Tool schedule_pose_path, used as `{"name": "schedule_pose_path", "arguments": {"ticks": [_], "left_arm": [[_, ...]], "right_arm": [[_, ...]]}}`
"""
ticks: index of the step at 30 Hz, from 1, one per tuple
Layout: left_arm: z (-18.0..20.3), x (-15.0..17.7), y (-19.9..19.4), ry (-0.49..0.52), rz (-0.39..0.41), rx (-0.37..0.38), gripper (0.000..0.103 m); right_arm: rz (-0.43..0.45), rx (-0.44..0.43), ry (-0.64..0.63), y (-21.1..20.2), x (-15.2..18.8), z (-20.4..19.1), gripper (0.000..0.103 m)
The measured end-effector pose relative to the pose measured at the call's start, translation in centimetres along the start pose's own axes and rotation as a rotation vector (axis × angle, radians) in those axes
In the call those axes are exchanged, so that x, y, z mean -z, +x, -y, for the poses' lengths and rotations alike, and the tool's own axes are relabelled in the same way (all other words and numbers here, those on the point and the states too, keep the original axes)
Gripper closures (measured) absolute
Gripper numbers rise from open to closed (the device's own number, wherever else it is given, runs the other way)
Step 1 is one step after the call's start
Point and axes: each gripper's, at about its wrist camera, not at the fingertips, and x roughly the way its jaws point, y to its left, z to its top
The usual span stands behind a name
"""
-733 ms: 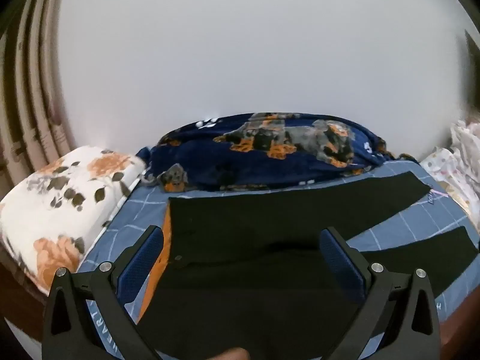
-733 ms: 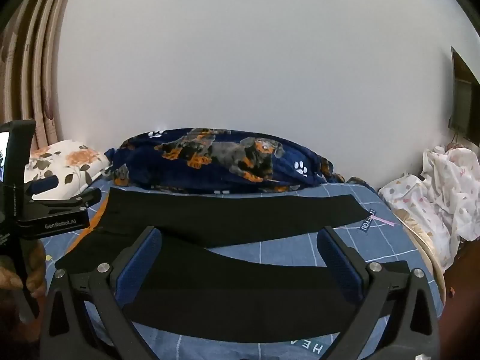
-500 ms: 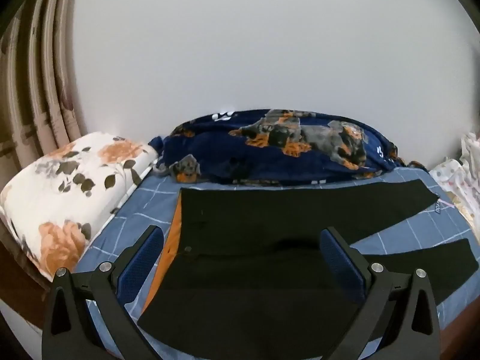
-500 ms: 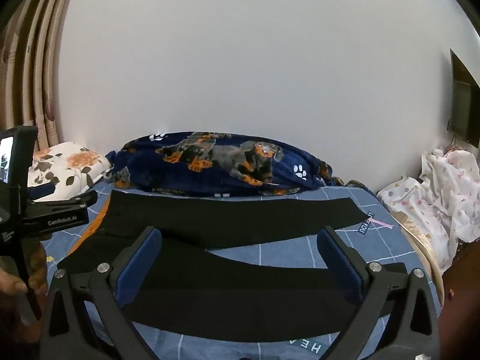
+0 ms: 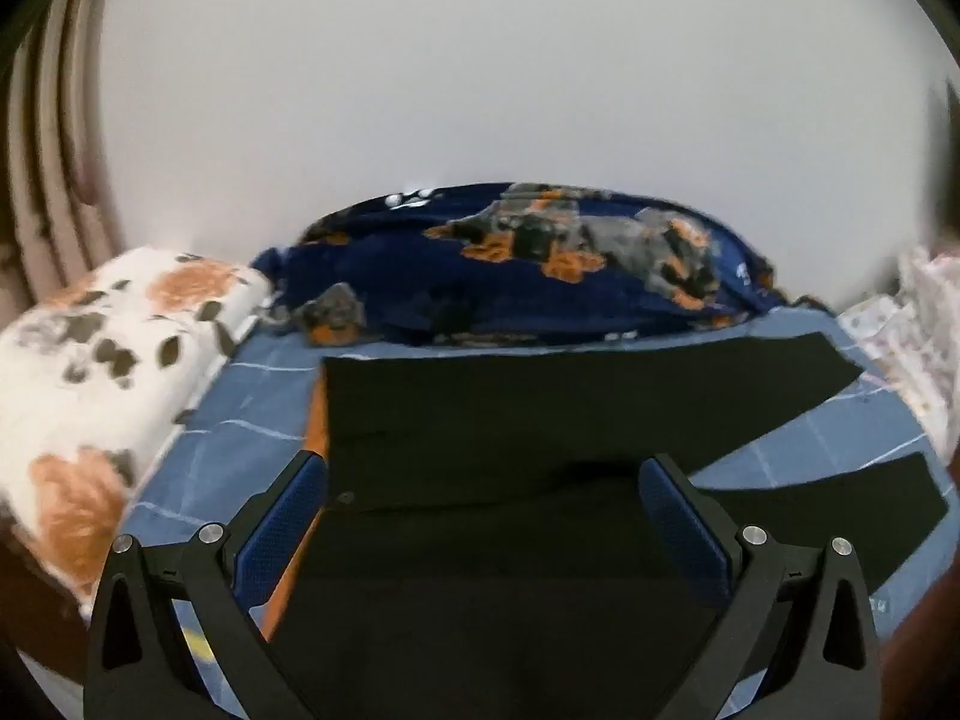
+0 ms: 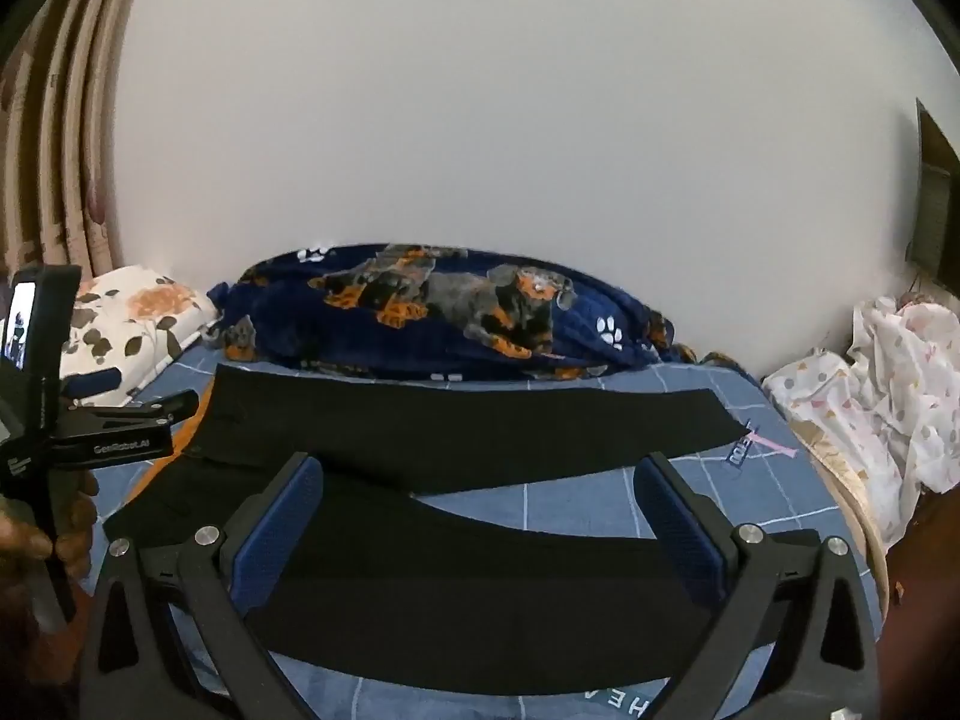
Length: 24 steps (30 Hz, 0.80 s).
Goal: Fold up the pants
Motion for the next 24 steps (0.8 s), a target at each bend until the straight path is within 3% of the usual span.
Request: {"name": "schedule_pose_path", "arguments": {"ticks": [3,6,9,13,24], "left_arm": [[-0.9,0.0,1.4,-0.026,-0.001,0.012,0.0],[-1.7,-0.1,3.6,-0.026,-0.081,0.037,0.0],[-2.0,0.1,5.4,0.007,-0.146,0.009,0.0],[-2.1,0.6,6.1,0.066,-0.122,-0.064,0.0],[-3.0,0.0,6.4,0.079,-0.124,-0.128,0.0]], "right_arm": [[-0.031,-0.01,0.019,1.5,-0.1,0.1,0.0],[-0.051,-0.01,0.028,2.7,-0.3,0.1,0.0],[-0.061,-0.012,0.024,3.5,-0.3,-0.3,0.0],[-0.09,-0.015,0.0,4.6,-0.2,-1.0,0.0],[-0.122,-0.031,-0.019,5.9,-0.3,-2.1,0.0]]}}
